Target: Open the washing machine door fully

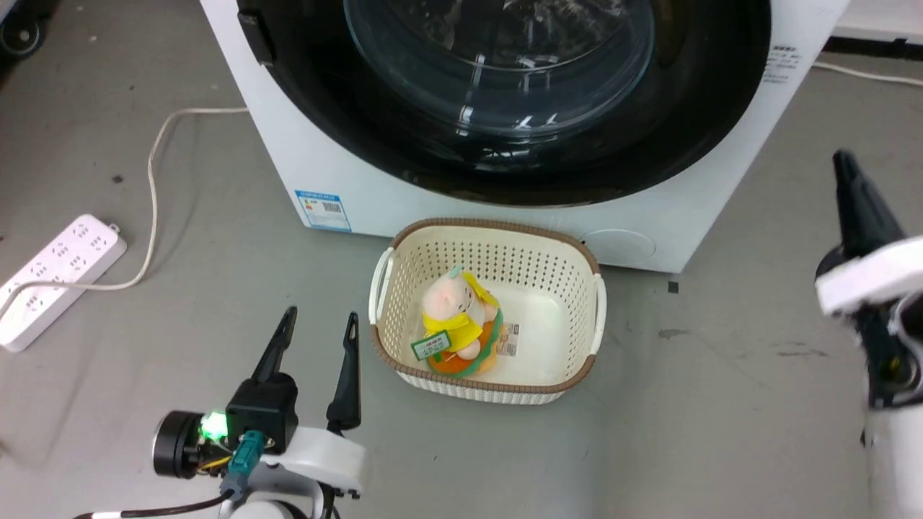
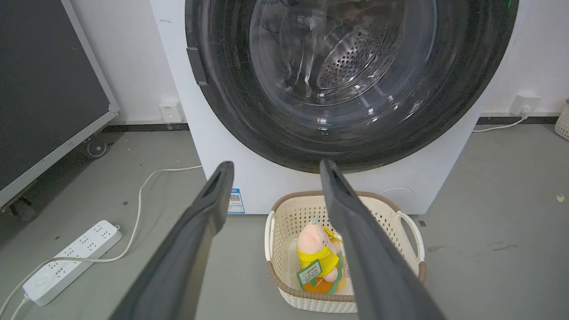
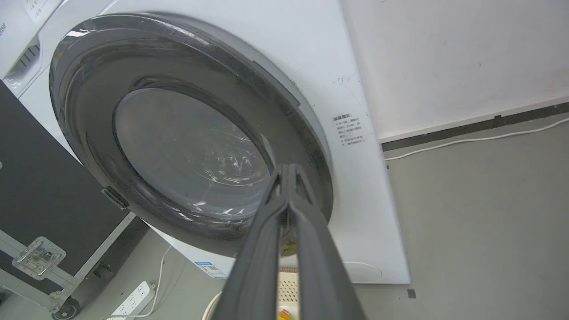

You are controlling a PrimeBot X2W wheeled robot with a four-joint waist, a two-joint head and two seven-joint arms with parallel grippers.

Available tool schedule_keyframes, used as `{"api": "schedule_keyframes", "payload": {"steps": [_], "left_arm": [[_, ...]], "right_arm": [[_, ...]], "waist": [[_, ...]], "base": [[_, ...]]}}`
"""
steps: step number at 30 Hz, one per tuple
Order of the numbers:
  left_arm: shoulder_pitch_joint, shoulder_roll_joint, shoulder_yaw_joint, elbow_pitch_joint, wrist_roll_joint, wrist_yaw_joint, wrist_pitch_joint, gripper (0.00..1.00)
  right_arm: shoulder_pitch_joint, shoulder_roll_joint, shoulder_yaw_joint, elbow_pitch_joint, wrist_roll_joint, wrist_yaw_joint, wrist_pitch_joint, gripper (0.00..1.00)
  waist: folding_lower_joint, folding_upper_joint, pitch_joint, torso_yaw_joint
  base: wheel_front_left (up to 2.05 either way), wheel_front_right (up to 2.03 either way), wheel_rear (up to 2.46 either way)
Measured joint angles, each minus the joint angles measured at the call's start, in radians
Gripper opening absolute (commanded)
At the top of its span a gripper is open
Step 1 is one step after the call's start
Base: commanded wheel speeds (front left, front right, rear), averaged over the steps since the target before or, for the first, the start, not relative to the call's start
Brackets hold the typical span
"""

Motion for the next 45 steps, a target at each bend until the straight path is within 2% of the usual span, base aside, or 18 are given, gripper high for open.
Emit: {"api": "schedule_keyframes", "payload": {"steps": [8,22,36,45], "left_arm": [[-0.026,0.000,-0.011,-0.003,-0.008,0.007,-0.017,1.00],[-0.051,0.000,-0.036,-0.005,-0.015,0.008,-0.048,1.00],[-0.092,0.000,-0.062,-0.006,-0.015,0.016,-0.077,1.00],[-0.120,0.000,-0.082,-0.006,-0.015,0.024,-0.096,1.00]], "right_arm": [[-0.170,-0.011,-0.076,0.162,0.073,0.000,0.058,0.00],[-0.454,-0.085,-0.196,0.480,0.170,0.000,0.163,0.00],[-0.723,-0.140,-0.260,0.737,0.281,-0.002,0.369,0.00],[-0.863,-0.172,-0.313,0.868,0.354,-0.002,0.450,0.00]], "waist": [[0.0000,0.0000,0.035,0.014],[0.0000,0.0000,0.098,0.042],[0.0001,0.0000,0.179,0.067],[0.0000,0.0000,0.222,0.088]], "base": [[0.00,0.00,0.00],[0.00,0.00,0.00],[0.00,0.00,0.00],[0.00,0.00,0.00]]}}
